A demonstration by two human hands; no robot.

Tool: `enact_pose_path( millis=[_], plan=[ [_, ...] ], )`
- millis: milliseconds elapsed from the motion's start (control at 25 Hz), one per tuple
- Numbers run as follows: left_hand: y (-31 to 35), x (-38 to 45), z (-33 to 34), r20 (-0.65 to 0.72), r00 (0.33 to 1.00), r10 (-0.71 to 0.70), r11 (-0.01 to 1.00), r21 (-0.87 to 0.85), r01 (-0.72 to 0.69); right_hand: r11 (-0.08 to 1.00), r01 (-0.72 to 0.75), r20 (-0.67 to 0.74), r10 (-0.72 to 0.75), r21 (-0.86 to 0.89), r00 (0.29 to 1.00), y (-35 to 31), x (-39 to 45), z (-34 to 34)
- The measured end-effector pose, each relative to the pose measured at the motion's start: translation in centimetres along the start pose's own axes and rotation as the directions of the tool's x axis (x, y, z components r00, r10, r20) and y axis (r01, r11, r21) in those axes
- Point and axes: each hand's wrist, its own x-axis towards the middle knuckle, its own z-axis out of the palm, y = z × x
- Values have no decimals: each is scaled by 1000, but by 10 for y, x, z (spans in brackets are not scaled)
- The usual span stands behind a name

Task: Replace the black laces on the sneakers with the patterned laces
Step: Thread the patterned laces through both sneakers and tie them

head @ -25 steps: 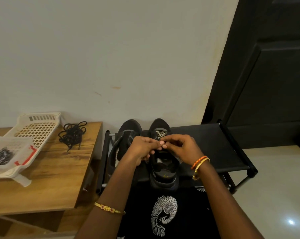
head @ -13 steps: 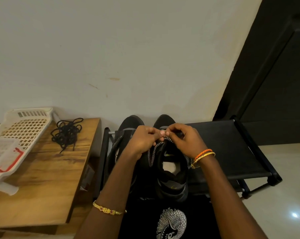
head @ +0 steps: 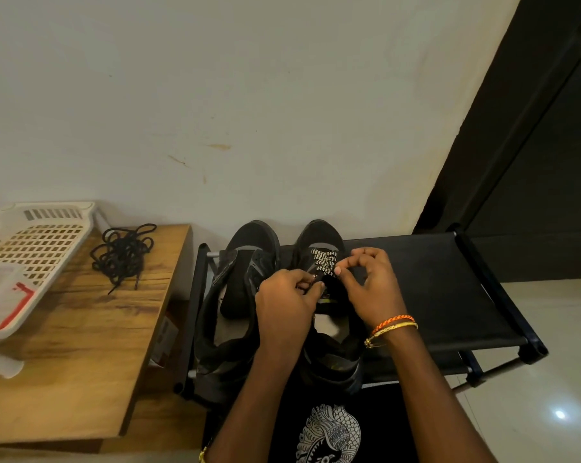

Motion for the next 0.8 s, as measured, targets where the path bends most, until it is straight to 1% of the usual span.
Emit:
enact_pose_path(
  millis=[80, 160, 240, 280, 360, 440, 520, 680, 800],
  plan=[
    [0, 2, -3, 41, 995, -86, 995, -44, 88, 999, -3, 28, 5, -51, 1000, -2, -3, 1],
    [-3, 8, -4, 128, 967, -220, 962, -133, 236, 994, -15, 55, 21, -105, 998, -6, -6, 1],
    [-7, 14, -3, 220, 910, -353, 872, -276, 405, 988, -27, 58, 36, -150, 998, -10, -9, 1],
    [-7, 17, -3, 257, 879, -401, 826, -314, 468, 986, -26, 54, 36, -163, 998, -11, -10, 1],
    [-4, 19, -2, 306, 837, -453, 767, -346, 541, 984, -23, 48, 32, -178, 998, -13, -11, 1],
    [-1, 19, -2, 333, 821, -463, 726, -389, 567, 980, -23, 47, 33, -200, 998, -15, -13, 2],
    [1, 18, -4, 341, 820, -460, 713, -409, 570, 972, -15, 65, 31, -234, 997, -16, -14, 4],
    [0, 16, -5, 347, 825, -446, 722, -406, 561, 939, -3, 63, 26, -345, 998, -18, -16, 9],
    [-2, 13, -6, 351, 848, -398, 746, -414, 522, 912, -9, 50, 32, -411, 998, -21, -17, 13]
  ],
)
